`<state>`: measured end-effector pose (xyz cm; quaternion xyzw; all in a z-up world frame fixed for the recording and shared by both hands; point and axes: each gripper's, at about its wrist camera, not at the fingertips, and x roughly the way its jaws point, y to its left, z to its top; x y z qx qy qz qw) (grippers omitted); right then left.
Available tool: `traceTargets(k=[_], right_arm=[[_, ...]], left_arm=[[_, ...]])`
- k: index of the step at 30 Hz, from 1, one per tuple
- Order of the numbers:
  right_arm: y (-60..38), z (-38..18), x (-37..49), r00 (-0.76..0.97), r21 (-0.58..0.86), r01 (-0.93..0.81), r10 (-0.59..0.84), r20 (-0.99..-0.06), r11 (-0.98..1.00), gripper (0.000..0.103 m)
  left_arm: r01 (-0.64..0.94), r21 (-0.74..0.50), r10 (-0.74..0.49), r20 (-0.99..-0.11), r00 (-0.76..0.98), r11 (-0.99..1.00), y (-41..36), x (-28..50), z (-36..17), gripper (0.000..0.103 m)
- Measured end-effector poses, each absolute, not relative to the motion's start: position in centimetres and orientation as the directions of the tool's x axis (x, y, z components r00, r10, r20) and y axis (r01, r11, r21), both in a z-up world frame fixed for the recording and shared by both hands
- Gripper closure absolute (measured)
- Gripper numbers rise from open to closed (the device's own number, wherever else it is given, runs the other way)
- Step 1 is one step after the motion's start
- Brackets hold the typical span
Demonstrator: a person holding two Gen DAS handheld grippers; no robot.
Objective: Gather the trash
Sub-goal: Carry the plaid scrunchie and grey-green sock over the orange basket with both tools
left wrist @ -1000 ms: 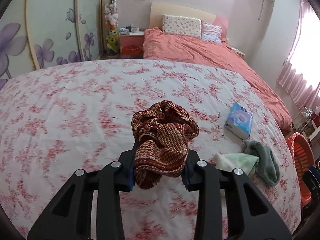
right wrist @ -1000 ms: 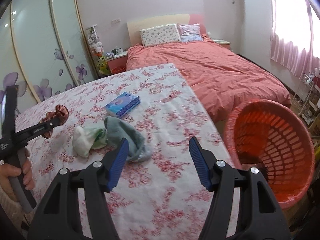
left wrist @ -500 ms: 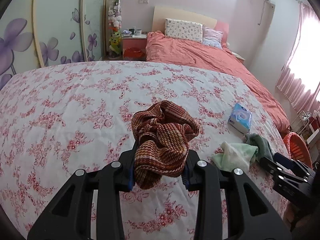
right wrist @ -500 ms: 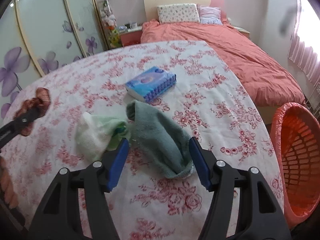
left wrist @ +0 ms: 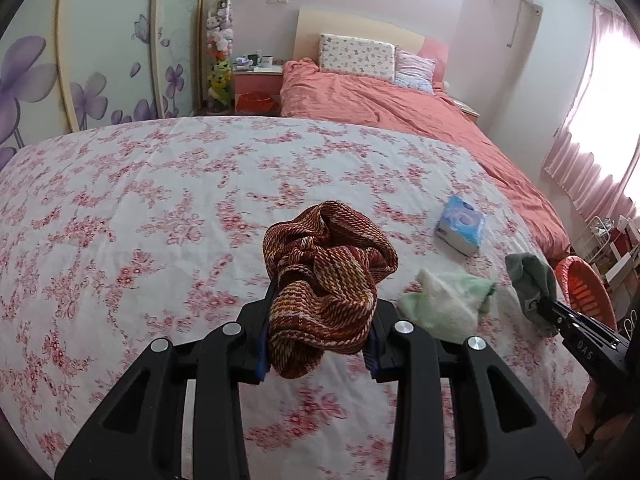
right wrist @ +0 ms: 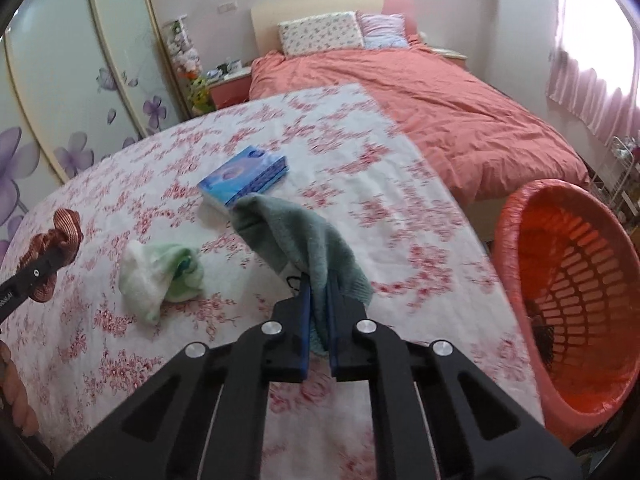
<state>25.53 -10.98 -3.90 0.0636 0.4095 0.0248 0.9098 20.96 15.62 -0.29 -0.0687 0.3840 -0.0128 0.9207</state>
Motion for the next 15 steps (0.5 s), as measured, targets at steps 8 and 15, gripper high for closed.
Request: traceTargets(k=[8, 15], right_arm=[[-14.5, -0.7, 22.1, 0.741, 0.173, 0.070, 0.064, -0.668, 0.982, 0.095], [-17.5, 1.9, 18.6, 0.801, 0.193, 0.113, 0.026, -0.598, 0.975, 0.095]], left_arm=[[0.033, -0.154, -0.130, -0.681, 0.721, 0.987, 12.6, 19.9, 1.0, 0.068], [0.101, -0.167, -0.187, -0.654, 0.733, 0.981, 9.4, 18.4, 2.3, 0.068]])
